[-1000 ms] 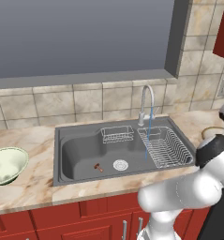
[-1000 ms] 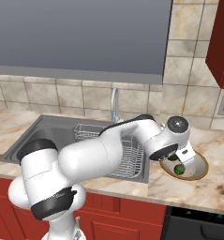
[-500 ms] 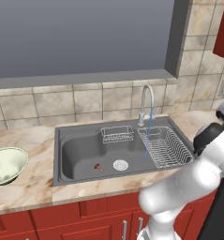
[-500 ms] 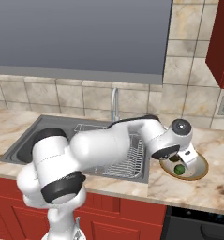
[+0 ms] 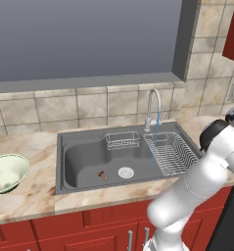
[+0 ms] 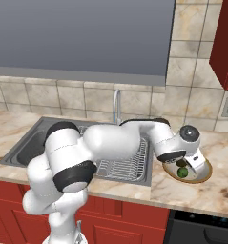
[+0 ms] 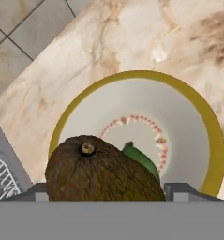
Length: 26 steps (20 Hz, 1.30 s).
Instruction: Pick the avocados from the sink and place them in one bowl. Place the mushroom in the other bowl. Then turn off the sink faucet.
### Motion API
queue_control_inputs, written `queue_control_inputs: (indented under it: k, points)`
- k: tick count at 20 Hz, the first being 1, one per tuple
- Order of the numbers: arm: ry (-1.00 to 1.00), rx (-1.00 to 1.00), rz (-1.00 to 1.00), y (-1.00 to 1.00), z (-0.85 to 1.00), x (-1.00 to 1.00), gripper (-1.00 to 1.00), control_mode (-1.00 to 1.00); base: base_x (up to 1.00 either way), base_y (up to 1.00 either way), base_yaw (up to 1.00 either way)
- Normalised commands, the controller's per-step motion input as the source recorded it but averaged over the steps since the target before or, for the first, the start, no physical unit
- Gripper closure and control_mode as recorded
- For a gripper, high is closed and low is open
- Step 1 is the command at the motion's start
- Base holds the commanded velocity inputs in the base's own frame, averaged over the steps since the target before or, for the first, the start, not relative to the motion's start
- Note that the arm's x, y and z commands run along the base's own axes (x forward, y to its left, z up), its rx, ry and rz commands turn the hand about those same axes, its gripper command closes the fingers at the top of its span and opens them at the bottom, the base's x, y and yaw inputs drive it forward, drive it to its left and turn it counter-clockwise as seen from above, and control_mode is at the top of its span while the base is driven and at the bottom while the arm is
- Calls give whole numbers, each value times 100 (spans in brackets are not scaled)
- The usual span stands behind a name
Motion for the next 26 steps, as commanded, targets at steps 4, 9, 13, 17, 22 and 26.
queue_control_inputs:
  k: [4,9,13,17,22,26]
  points:
    - [1,2,6,-27,-14,15,100,-100,0,0,0]
    - [1,2,7,-27,-10,19,100,-100,0,0,0]
    - [1,2,6,-25,-10,20,100,-100,0,0,0]
    - [3,0,4,-5,-23,28,100,-100,0,0,0]
    - [5,0,0,0,-51,48,100,-100,0,0,0]
    - [5,0,0,0,-46,44,100,-100,0,0,0]
